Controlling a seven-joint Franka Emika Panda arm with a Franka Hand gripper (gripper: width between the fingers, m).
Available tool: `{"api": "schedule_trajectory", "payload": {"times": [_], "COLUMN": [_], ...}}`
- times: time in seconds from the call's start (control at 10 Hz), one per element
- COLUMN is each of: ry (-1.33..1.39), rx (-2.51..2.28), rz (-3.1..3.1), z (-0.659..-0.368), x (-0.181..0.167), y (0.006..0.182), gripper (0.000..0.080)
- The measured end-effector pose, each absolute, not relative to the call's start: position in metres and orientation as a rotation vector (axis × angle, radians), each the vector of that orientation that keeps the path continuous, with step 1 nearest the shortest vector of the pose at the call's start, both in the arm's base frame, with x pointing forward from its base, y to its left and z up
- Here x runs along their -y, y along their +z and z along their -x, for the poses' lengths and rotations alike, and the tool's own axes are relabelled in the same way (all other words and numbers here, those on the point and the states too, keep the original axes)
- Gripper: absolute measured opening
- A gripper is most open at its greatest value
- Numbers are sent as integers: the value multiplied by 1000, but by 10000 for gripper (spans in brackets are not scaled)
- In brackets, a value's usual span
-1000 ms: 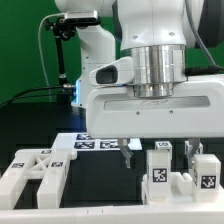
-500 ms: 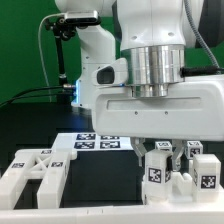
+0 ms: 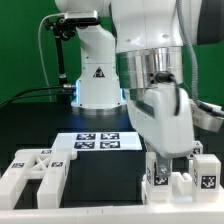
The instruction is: Assemble chair
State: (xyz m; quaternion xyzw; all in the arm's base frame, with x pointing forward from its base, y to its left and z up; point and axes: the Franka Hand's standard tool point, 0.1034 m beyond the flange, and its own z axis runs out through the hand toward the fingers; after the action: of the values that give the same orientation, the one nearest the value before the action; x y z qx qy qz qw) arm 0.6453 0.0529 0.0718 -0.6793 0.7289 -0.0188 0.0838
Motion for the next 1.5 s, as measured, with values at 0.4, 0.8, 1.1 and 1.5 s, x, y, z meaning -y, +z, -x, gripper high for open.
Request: {"api": "schedule_trajectory", "payload": {"times": [0.4,0.8,1.1,1.5], "ry": [-124,-216,-247,-238], "rx": [-1707,-1177,-613,-564], "rz": [2457,2777,3011,3024], "z": [-646,-639,-642,-643], "x": [-52,-54,-53,-50], "y": [72,71,72,71], "gripper": [609,648,649,430]}}
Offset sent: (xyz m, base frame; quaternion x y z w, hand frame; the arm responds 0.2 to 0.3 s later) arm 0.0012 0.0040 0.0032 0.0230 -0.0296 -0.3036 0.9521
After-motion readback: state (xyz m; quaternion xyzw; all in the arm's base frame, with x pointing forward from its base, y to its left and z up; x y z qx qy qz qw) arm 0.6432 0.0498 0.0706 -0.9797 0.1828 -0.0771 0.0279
